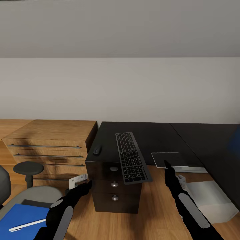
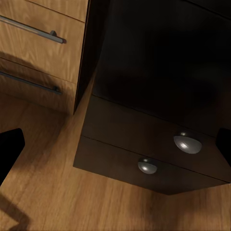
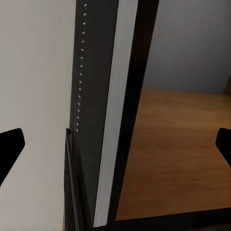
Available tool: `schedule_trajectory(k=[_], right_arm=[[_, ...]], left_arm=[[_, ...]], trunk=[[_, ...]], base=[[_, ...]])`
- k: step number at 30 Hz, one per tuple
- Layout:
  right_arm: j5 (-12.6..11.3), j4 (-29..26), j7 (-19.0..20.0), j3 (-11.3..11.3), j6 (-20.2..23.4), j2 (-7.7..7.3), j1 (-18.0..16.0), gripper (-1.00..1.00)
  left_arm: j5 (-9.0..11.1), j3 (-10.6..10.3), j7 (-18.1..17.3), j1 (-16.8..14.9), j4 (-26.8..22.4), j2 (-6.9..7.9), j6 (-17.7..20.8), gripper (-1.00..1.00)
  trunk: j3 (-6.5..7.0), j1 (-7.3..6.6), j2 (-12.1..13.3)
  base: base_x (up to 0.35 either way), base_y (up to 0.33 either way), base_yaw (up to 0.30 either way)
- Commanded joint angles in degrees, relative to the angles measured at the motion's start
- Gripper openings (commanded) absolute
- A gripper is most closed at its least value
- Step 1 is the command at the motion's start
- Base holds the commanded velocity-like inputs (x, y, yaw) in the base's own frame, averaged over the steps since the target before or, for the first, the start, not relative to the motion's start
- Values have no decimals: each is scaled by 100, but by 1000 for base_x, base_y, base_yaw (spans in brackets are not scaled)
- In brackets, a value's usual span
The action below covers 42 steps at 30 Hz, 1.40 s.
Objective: In the bedroom, organize the workspace by keeping the computer under the desk, ensuring the monitor is on the desk, placing the keyboard on the desk next to the monitor, placing the mouse on the desk next to the keyboard, moving the folder from the swivel chair onto the desk next to the mouse, stacking the notebook on top of the folder with the pen on top of the notebook, and positioning the swivel chair next to the desk.
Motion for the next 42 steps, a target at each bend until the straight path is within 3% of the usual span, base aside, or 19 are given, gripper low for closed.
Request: schedule_trajectory(k=[1, 11, 21, 42], right_arm=[[-49, -8, -14, 25, -49, -8, -5, 100], [-42, -8, -13, 26, -49, -8, -5, 100], [-41, -8, -13, 23, -49, -8, -4, 100], [-41, -8, -14, 17, -49, -8, -4, 100]], left_arm=[[61, -5, 53, -4, -7, 0, 16, 100], [54, -5, 53, -4, -4, 0, 16, 100], [52, -5, 53, -4, -4, 0, 16, 100], [61, -5, 53, -4, 5, 5, 16, 100]], trunk=[[-6, -1, -3], [-6, -1, -3], [174, -220, 398], [174, -220, 398]], base=[[0, 0, 0], [0, 0, 0], [0, 0, 0], [-44, 0, 0]])
